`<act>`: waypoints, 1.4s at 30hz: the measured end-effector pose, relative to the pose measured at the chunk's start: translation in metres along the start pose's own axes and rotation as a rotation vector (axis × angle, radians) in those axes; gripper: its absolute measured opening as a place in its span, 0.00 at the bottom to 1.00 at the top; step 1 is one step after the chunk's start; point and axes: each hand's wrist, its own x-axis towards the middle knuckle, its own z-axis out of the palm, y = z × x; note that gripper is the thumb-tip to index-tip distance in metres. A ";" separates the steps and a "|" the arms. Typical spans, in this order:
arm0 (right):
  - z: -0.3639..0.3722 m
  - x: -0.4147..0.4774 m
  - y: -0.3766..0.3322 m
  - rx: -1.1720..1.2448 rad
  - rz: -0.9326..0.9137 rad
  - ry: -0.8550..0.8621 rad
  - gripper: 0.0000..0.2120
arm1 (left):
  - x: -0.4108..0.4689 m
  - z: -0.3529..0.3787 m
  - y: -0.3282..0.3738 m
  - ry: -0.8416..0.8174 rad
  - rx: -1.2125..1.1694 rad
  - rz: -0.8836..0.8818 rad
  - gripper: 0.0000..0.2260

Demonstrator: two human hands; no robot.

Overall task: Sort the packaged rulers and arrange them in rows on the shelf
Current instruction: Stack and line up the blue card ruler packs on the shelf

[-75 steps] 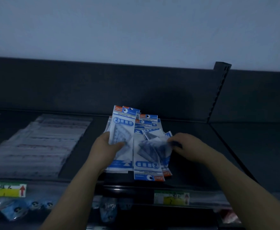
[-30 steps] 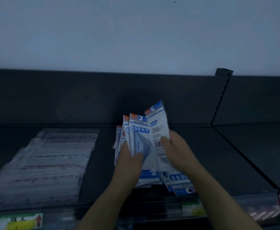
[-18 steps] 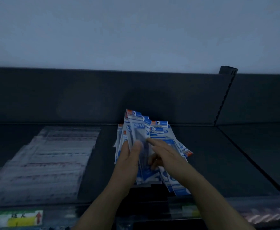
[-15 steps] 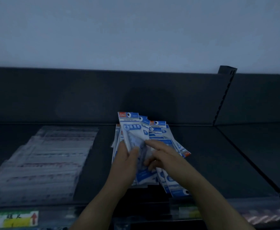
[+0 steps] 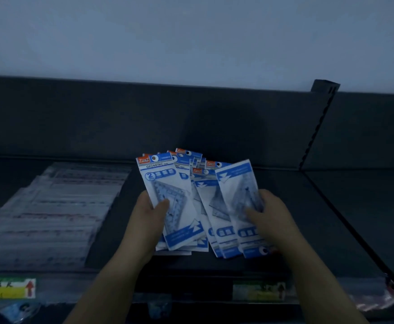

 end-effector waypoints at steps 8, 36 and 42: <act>-0.039 0.009 -0.029 -0.152 -0.173 -0.537 0.17 | -0.002 0.013 0.014 -0.134 -0.117 -0.077 0.07; 0.009 0.013 -0.042 0.463 -0.059 -0.343 0.10 | 0.002 0.030 0.004 -0.139 -0.184 -0.002 0.17; -0.002 0.024 -0.011 -0.259 0.043 -0.145 0.30 | 0.013 0.010 -0.007 0.092 0.006 0.024 0.16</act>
